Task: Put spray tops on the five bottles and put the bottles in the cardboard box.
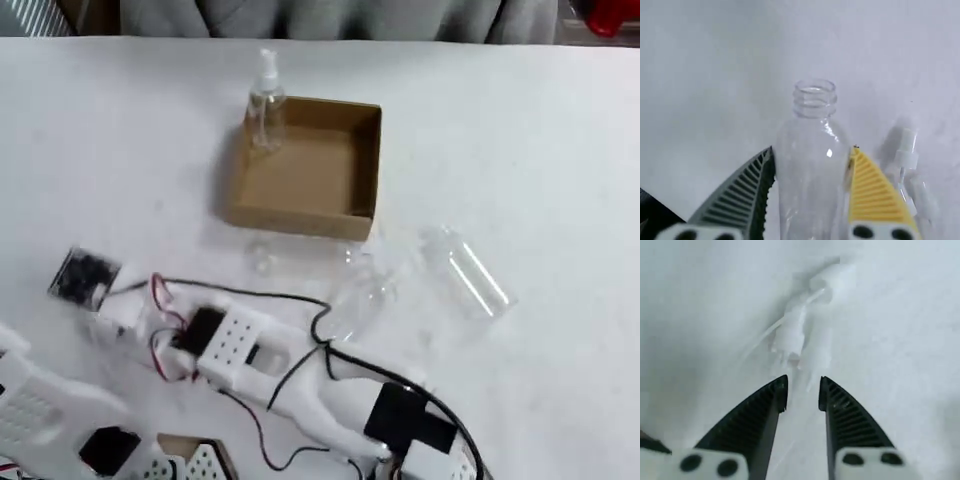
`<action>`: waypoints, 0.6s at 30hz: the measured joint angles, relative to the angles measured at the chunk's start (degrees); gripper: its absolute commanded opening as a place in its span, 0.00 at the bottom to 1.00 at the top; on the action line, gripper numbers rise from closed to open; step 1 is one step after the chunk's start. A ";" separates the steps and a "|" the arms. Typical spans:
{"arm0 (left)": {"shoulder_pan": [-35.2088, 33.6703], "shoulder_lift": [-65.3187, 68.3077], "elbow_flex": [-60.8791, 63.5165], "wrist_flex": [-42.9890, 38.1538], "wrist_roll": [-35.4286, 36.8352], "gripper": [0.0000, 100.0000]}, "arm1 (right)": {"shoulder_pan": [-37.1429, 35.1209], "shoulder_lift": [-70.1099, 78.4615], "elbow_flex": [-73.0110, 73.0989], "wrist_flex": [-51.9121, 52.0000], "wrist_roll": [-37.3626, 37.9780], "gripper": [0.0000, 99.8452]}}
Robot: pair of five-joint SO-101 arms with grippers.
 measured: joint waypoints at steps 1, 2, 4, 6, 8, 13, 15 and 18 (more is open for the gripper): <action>0.00 0.00 0.00 0.00 0.00 0.02 | 0.70 0.35 0.00 -1.14 -0.97 0.08; 0.00 0.00 0.00 0.00 0.00 0.02 | 1.23 1.14 0.00 -2.02 -1.76 0.08; 0.00 0.00 0.00 0.00 0.00 0.02 | 1.49 3.43 0.00 -3.43 -2.37 0.08; 0.00 0.00 0.00 0.00 0.00 0.02 | 1.05 6.42 0.00 -6.07 -2.55 0.08; 0.00 0.00 0.00 0.00 0.00 0.02 | 0.88 8.88 0.00 -9.32 -2.64 0.08; 0.00 0.00 0.00 0.00 -0.62 0.02 | 1.32 11.69 -0.88 -13.45 -2.90 0.08; 0.00 0.00 0.00 0.00 -2.20 0.02 | 1.23 11.69 -1.14 -13.89 -3.16 0.08; 0.00 0.00 0.00 0.00 -3.08 0.02 | 0.97 11.69 -1.23 -13.98 -3.16 0.09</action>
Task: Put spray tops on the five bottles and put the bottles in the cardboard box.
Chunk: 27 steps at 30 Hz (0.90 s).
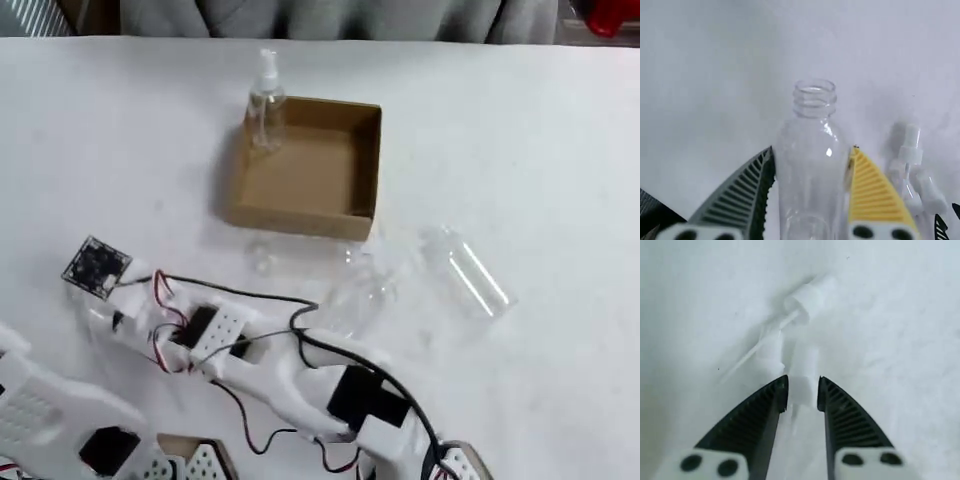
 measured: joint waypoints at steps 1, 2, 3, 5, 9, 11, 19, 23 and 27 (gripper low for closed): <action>0.00 0.00 0.00 0.00 -0.09 0.02 | 0.00 0.00 0.00 0.00 0.00 0.11; 0.00 0.00 0.00 0.00 -0.09 0.02 | 0.09 0.00 0.00 0.00 0.00 0.14; 0.00 0.00 0.00 0.00 -0.09 0.02 | 0.09 0.00 -0.09 0.00 0.00 0.17; 0.00 0.00 0.00 0.00 -0.09 0.02 | -0.44 1.32 -0.53 0.00 0.00 0.19; 0.00 0.00 0.00 0.00 -0.09 0.02 | -1.76 4.92 -2.46 0.00 0.00 0.18; 0.00 0.00 0.00 0.00 -0.09 0.02 | -1.58 6.86 -4.66 0.18 -0.09 0.17; 0.00 0.00 0.00 0.00 -0.09 0.02 | -1.41 13.45 -14.33 8.97 -0.09 0.08; 0.00 0.00 0.00 0.00 -0.09 0.02 | -1.23 14.24 -17.49 13.27 -0.09 0.02; 0.62 0.00 0.00 0.00 -0.09 0.02 | -0.53 14.24 -17.85 14.77 0.00 0.02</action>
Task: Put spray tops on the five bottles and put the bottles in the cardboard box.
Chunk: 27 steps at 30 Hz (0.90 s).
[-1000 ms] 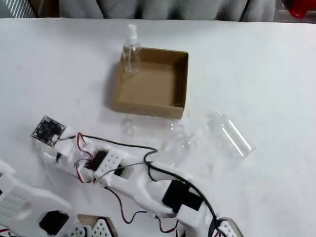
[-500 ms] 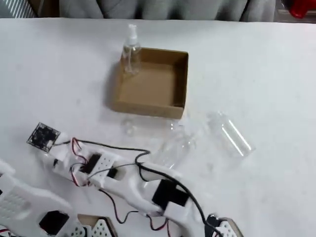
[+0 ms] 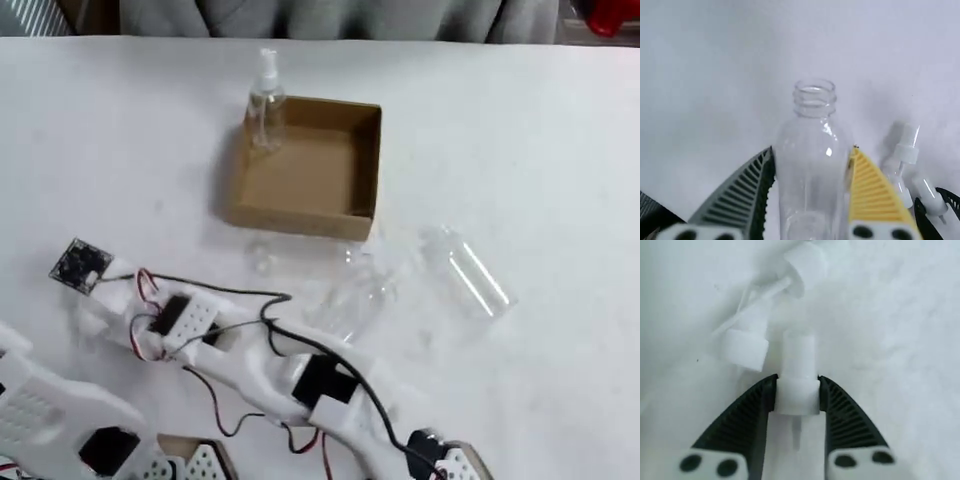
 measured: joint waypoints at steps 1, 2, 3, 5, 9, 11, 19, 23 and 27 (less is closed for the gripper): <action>0.44 0.00 0.00 0.00 0.00 0.02 | 0.09 0.00 -0.26 0.97 0.00 0.02; 1.05 0.00 0.00 0.00 0.00 0.02 | 0.35 -0.09 -0.53 2.46 0.00 0.02; 1.85 0.00 0.00 0.00 0.00 0.02 | 0.53 -0.62 -0.70 4.13 0.00 0.02; 3.87 0.00 0.00 0.00 0.09 0.02 | 0.70 -2.11 -0.79 8.18 0.00 0.02; 9.49 0.00 0.00 0.00 1.85 0.02 | 1.93 -5.27 -0.79 14.51 0.00 0.02; 12.13 0.00 0.00 0.00 3.96 0.02 | 2.99 -6.68 -0.79 16.97 0.00 0.02; 21.80 -2.02 4.22 0.00 8.35 0.02 | 14.68 -14.86 -0.79 31.12 0.00 0.02; 27.08 -7.30 10.46 0.00 8.44 0.02 | 21.98 -21.45 -0.79 38.95 0.00 0.02; 32.88 -13.71 17.05 0.00 8.44 0.02 | 24.18 -28.13 -0.79 48.88 2.55 0.02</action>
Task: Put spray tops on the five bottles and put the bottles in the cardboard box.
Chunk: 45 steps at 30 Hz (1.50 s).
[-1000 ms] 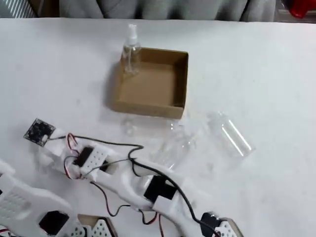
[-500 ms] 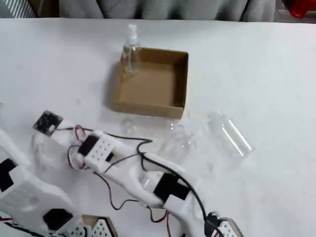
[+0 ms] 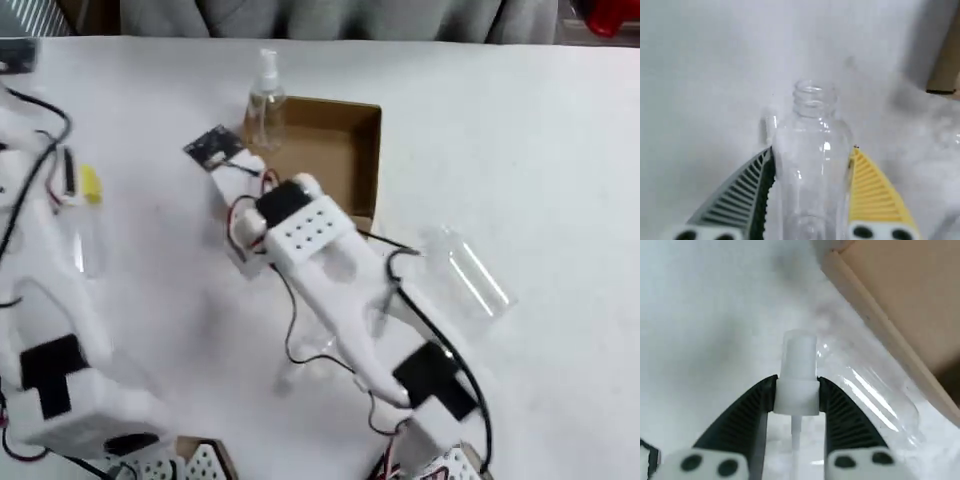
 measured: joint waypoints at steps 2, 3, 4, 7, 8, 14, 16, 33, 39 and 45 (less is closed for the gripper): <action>2.81 -3.25 3.78 0.00 0.00 0.02 | 0.79 -3.96 0.00 5.01 1.85 0.02; 4.13 -4.84 5.98 0.00 0.00 0.02 | 1.49 -6.15 0.00 7.56 2.64 0.02; 5.27 -6.42 8.26 -0.09 0.00 0.02 | 2.37 -8.00 0.00 9.85 3.16 0.02; 7.82 -11.52 16.97 -3.08 0.00 0.02 | 6.24 -13.27 0.00 15.65 5.89 0.02; 8.70 -13.19 20.31 -4.66 0.00 0.02 | 7.74 -14.77 0.00 17.23 7.12 0.02; 13.27 -24.00 42.02 -14.59 0.35 0.02 | 19.78 -24.00 8.35 18.46 13.01 0.02; 14.42 -27.25 48.70 -17.49 0.35 0.02 | 24.18 -26.81 12.75 18.46 15.65 0.02; 15.65 -38.86 73.49 -31.30 0.35 0.02 | 82.73 -43.34 46.15 -7.30 48.53 0.02; 15.65 -38.86 73.49 -31.30 0.35 0.02 | 88.09 -37.36 55.38 -24.44 49.05 0.05; 15.21 -38.86 73.49 -31.30 0.35 0.02 | 90.73 -31.74 55.74 -30.51 49.05 0.25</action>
